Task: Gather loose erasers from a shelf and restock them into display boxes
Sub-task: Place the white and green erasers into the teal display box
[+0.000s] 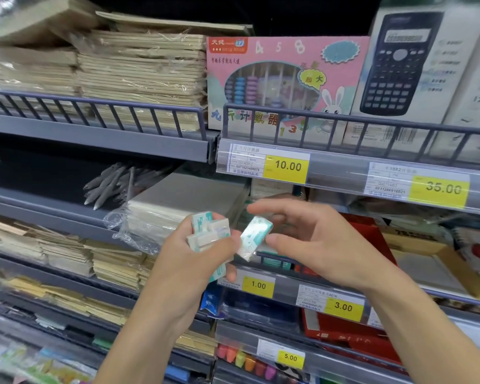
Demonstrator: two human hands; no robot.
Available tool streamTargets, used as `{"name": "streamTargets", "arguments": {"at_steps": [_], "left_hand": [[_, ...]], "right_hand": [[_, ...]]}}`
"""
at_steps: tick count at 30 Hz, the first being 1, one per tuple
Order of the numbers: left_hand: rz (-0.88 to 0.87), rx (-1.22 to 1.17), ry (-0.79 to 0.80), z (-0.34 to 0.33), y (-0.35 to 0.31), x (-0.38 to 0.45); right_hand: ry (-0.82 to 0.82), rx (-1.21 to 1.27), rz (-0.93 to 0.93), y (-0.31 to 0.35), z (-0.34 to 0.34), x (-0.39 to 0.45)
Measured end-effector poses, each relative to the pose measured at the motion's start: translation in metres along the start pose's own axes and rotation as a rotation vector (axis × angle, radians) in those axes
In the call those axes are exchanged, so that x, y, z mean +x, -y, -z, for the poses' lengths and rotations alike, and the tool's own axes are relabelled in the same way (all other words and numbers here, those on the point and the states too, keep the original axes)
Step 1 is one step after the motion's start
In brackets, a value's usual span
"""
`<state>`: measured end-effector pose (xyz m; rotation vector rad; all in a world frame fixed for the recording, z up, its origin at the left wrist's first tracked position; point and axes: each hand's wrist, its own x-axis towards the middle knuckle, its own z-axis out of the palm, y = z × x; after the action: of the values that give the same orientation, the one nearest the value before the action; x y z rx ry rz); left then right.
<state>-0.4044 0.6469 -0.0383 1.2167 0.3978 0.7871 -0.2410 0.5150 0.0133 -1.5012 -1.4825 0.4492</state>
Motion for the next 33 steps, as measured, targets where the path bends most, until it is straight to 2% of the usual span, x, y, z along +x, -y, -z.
{"name": "streamTargets", "arguments": {"at_steps": [4,7,10,14,17,25,33], "left_hand": [[0.014,0.001,-0.026,-0.001,0.001,0.003],[0.019,-0.005,-0.056,-0.001,0.003,0.005],[0.043,0.014,-0.059,0.003,0.005,0.007],[0.064,0.005,-0.053,0.006,0.005,0.006],[0.06,0.006,-0.05,0.008,0.005,0.007],[0.045,0.049,-0.007,0.016,0.007,0.008],[0.034,0.077,0.023,0.021,0.006,0.011]], "right_hand": [[0.055,-0.266,0.073,0.001,0.007,0.001],[0.018,-0.336,0.073,-0.003,0.013,0.001],[-0.116,-0.435,-0.064,-0.015,0.023,0.004],[-0.246,-0.53,-0.338,-0.031,0.032,0.022],[-0.215,-0.647,-0.468,-0.04,0.032,0.038],[-0.132,-0.789,-0.492,-0.053,0.02,0.06],[-0.123,-0.88,-0.562,-0.053,0.012,0.066]]}}
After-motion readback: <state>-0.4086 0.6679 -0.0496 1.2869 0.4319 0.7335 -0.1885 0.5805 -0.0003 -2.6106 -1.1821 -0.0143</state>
